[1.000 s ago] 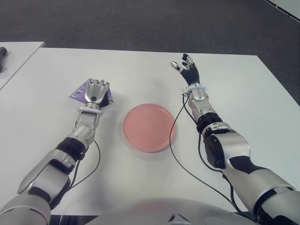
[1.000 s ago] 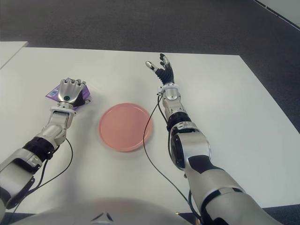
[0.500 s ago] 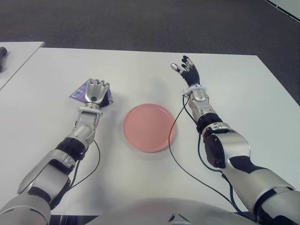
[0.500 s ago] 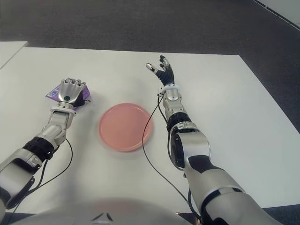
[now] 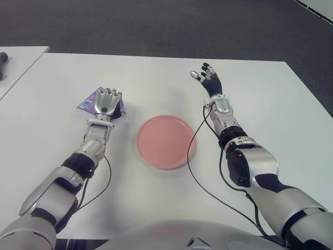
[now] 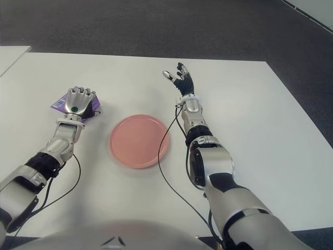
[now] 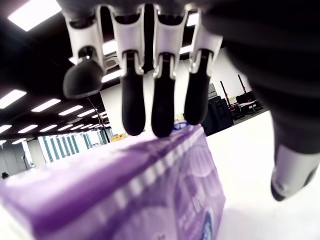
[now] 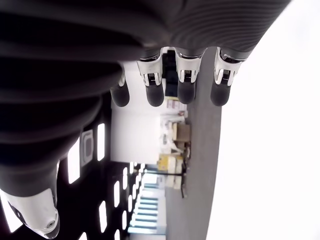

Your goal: Put the tissue paper into the plate.

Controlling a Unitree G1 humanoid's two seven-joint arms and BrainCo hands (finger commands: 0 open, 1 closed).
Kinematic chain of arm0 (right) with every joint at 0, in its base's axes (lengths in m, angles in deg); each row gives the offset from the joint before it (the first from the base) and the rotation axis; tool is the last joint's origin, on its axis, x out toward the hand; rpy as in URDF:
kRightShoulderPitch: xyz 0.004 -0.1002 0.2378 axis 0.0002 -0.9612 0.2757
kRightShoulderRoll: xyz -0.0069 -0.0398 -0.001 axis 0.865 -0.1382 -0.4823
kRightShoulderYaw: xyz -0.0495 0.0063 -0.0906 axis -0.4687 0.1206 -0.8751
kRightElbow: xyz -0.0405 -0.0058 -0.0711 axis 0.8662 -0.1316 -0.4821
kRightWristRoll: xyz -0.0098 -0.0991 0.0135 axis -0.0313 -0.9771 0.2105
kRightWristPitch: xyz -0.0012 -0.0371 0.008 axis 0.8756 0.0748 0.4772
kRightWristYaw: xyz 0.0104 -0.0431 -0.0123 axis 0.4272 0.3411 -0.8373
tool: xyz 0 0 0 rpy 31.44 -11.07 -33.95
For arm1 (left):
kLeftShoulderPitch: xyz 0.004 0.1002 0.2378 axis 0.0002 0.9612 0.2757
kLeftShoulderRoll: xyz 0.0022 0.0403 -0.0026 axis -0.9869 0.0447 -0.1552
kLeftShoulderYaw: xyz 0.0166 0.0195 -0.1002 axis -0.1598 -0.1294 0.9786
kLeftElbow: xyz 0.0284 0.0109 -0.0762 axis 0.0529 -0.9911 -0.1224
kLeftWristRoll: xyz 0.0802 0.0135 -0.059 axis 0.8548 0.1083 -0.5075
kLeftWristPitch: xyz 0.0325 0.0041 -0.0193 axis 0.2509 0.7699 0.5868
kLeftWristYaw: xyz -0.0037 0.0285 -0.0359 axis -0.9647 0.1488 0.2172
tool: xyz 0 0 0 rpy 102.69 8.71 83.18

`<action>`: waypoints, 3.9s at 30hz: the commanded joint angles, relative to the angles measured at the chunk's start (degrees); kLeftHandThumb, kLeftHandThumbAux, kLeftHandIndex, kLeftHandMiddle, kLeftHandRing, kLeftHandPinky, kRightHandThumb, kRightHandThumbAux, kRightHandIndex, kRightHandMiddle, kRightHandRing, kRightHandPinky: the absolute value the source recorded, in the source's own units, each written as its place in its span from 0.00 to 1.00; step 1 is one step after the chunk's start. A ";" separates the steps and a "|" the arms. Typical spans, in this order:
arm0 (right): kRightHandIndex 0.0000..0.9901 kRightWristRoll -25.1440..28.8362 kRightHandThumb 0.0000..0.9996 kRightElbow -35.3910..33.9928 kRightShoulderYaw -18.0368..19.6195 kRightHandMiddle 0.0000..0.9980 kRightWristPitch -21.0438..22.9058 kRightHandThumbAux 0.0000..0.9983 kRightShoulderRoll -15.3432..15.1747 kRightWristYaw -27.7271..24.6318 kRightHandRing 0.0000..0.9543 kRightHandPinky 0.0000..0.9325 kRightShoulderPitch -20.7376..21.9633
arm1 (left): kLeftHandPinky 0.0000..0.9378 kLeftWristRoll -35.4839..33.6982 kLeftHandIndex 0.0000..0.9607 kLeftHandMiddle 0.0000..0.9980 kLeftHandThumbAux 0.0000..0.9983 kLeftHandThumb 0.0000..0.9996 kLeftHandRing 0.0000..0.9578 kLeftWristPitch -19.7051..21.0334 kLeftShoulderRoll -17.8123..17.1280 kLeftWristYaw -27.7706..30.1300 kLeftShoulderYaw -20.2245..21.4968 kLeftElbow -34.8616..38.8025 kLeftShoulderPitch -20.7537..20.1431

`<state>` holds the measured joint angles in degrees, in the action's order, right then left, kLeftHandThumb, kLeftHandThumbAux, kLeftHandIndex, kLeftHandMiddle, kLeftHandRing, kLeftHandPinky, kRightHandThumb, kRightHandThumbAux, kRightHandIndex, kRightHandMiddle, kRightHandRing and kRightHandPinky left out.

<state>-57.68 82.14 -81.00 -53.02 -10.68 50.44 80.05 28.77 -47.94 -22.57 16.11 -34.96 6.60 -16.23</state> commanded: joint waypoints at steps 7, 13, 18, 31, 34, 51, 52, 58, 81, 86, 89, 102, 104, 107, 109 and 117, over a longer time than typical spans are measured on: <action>0.00 2.48 0.23 -13.83 -0.03 0.00 -0.42 0.64 1.27 -3.03 0.00 0.00 -12.38 | 0.85 0.39 0.48 0.47 0.65 0.96 0.50 -0.10 -0.43 0.64 -0.42 0.49 1.08; 0.00 0.96 0.21 -27.55 -2.39 0.00 0.28 0.64 2.18 -2.52 0.00 0.01 -22.66 | 0.84 -0.14 0.48 0.47 0.65 0.96 0.50 -0.50 -0.42 1.01 -0.06 0.96 1.19; 0.00 0.98 0.20 -63.71 -8.32 0.00 4.98 0.63 3.67 -4.15 0.00 0.00 -45.46 | 0.85 0.14 0.48 0.48 0.65 0.96 0.50 -0.11 -0.45 0.61 0.03 1.10 1.16; 0.00 0.98 0.20 -70.92 -9.21 0.00 11.62 0.62 3.58 -3.73 0.00 0.00 -48.22 | 0.86 0.27 0.47 0.47 0.65 0.96 0.55 -0.14 -0.67 -0.35 0.30 1.35 1.23; 0.00 0.92 0.20 -72.48 -9.39 0.00 13.38 0.62 3.60 -3.61 0.00 0.00 -48.64 | 0.86 0.05 0.43 0.47 0.65 0.95 0.59 -0.21 -0.71 -0.39 0.53 1.62 1.35; 0.00 0.86 0.20 -73.68 -9.57 0.00 15.30 0.62 3.61 -3.40 0.00 0.00 -48.71 | 0.86 0.01 0.48 0.49 0.64 0.96 0.51 -1.00 -0.89 -1.97 0.77 1.21 1.16; 0.00 0.86 0.20 -73.68 -9.58 0.00 15.28 0.62 3.61 -3.40 0.00 0.00 -48.74 | 0.86 0.18 0.48 0.49 0.64 0.96 0.51 -0.88 -0.91 -2.24 0.73 1.18 1.16; 0.00 0.92 0.20 -73.75 -9.52 0.00 15.31 0.62 3.56 -3.44 0.00 0.00 -48.77 | 0.87 1.89 0.45 0.47 0.65 0.95 0.57 0.36 -1.63 -4.51 0.65 2.72 1.49; 0.00 0.83 0.20 -73.67 -9.61 0.00 15.32 0.62 3.64 -3.37 0.00 0.00 -48.71 | 0.00 21.86 0.00 0.00 0.23 0.09 0.00 24.86 -2.99 30.48 -0.43 13.09 0.59; 0.00 0.63 0.20 -73.64 -9.80 0.00 15.32 0.62 3.81 -3.23 0.00 0.00 -48.68 | 0.00 23.50 0.00 0.00 0.17 0.05 0.00 25.13 -4.27 35.32 0.44 14.85 0.39; 0.00 0.52 0.20 -73.62 -9.91 0.00 15.29 0.62 3.91 -3.15 0.00 0.00 -48.70 | 0.00 23.92 0.00 0.00 0.16 0.03 0.00 24.87 -5.14 36.76 1.13 15.22 0.57; 0.00 0.25 0.20 -73.81 -10.20 0.00 15.33 0.62 4.12 -2.92 0.00 0.00 -48.84 | 0.00 16.40 0.00 0.00 0.08 0.03 0.00 25.93 -1.48 33.53 5.12 3.71 -1.12; 0.00 0.20 0.20 -73.91 -10.25 0.00 15.36 0.62 4.16 -2.89 0.00 0.00 -48.90 | 0.00 15.12 0.00 0.00 0.06 0.04 0.00 26.10 -0.99 34.08 5.29 2.76 -1.50; 0.00 0.11 0.20 -74.03 -10.32 0.00 15.35 0.62 4.24 -2.87 0.00 0.00 -49.02 | 0.00 13.72 0.00 0.00 0.03 0.04 0.00 26.29 -0.44 34.39 5.03 1.47 -1.85; 0.00 0.07 0.20 -74.16 -10.35 0.00 15.38 0.62 4.28 -2.87 0.00 0.00 -49.12 | 0.00 12.69 0.00 0.00 0.02 0.03 0.00 26.12 -0.06 34.69 4.80 0.73 -1.88; 0.00 -0.06 0.20 -74.67 -10.38 0.00 15.54 0.62 4.42 -2.92 0.00 0.00 -49.46 | 0.00 9.48 0.00 0.00 0.01 0.01 0.00 24.42 -0.38 34.41 4.28 1.22 -1.33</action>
<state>-57.44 7.58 -91.19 -38.89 -6.36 47.39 31.50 39.92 -22.37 -23.25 50.03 -30.19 8.10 -18.06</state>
